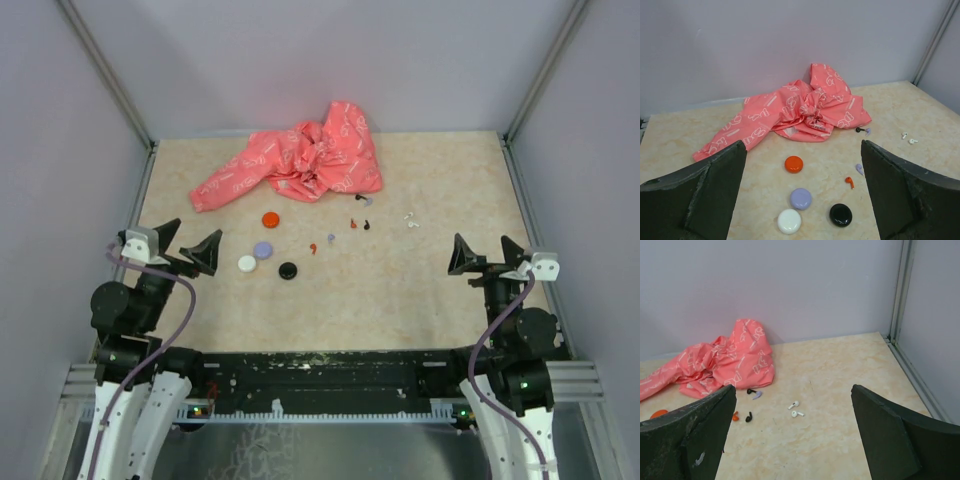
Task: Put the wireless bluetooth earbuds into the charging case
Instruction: Move the charging case to the center of the board.
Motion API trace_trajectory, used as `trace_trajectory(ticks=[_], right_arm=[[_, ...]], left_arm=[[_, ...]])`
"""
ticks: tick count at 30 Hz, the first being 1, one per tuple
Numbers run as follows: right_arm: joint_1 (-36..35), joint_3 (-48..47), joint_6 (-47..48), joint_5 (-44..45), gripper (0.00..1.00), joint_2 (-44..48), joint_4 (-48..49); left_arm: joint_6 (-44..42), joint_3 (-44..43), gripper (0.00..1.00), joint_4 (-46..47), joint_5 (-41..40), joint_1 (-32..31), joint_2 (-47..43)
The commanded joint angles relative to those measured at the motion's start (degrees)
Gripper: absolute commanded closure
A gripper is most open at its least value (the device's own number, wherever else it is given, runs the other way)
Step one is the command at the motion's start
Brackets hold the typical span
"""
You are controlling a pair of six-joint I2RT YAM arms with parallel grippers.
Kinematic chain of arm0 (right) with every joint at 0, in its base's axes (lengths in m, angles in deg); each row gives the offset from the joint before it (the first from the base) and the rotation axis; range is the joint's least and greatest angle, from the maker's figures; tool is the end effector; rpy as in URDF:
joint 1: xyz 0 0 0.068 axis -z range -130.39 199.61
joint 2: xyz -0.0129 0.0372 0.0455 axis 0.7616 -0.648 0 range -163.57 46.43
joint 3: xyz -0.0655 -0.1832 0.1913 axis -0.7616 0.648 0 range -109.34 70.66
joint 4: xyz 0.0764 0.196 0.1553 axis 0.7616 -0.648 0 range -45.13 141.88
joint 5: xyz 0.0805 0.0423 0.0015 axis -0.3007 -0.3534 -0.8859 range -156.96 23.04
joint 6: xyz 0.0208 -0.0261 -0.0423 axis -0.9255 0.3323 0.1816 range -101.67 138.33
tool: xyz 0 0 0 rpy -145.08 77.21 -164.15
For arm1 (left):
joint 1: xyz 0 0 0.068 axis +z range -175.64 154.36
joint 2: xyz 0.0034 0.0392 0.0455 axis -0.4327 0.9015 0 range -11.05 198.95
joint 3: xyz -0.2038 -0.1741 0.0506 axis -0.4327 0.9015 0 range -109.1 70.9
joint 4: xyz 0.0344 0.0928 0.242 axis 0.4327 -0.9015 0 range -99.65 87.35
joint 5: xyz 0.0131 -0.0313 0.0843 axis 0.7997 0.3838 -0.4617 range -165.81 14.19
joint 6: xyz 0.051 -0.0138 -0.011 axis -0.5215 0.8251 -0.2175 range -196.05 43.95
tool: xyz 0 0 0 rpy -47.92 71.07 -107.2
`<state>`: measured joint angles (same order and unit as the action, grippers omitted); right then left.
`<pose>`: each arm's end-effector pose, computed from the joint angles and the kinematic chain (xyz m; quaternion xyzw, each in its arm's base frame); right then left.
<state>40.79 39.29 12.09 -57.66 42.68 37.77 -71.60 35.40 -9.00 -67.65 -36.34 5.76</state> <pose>0.0522 0.0023 0.3231 0.0498 0.6182 0.0528 0.7827 0.0845 -0.0211 0.3484 0.0894 0.6215 -0.1466 0.7644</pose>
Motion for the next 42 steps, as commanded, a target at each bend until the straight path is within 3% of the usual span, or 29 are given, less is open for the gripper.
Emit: trace_trajectory(ticks=[1,6,11,18,23,26,32,42], right_arm=[[0.5,0.1,-0.4,-0.8,0.02,0.4,3.3],[0.5,0.2,-0.4,-1.6,0.02,0.4,3.5],[0.5,0.1,-0.4,-1.9,0.02,0.6,3.4],[0.3,0.2,-0.5,-2.7,0.02,1.0,3.5],[-0.3,0.5,-0.3,-2.4,0.02,1.9,3.4],[-0.6,0.6,-0.2,-2.2,0.02,2.2,3.5],[-1.7,0.7,0.0,-2.1,0.02,2.8,3.4],[-2.6,1.1,0.7,-2.1,0.02,3.4,3.1]], left_arm=[[0.2,1.2,0.00,2.3,-0.1,0.5,-0.4],[3.5,3.6,0.00,3.8,-1.7,0.5,0.4],[3.5,0.8,0.00,0.9,2.0,0.5,5.2],[3.7,-6.6,0.00,-8.1,12.5,0.5,21.5],[7.8,-5.5,0.00,-6.3,16.0,-0.3,28.6],[10.6,-4.8,0.01,-5.5,15.1,-3.4,33.7],[13.0,-2.9,0.02,-2.0,5.0,-14.4,41.5],[9.6,-6.7,0.02,5.2,8.8,-16.9,59.2]])
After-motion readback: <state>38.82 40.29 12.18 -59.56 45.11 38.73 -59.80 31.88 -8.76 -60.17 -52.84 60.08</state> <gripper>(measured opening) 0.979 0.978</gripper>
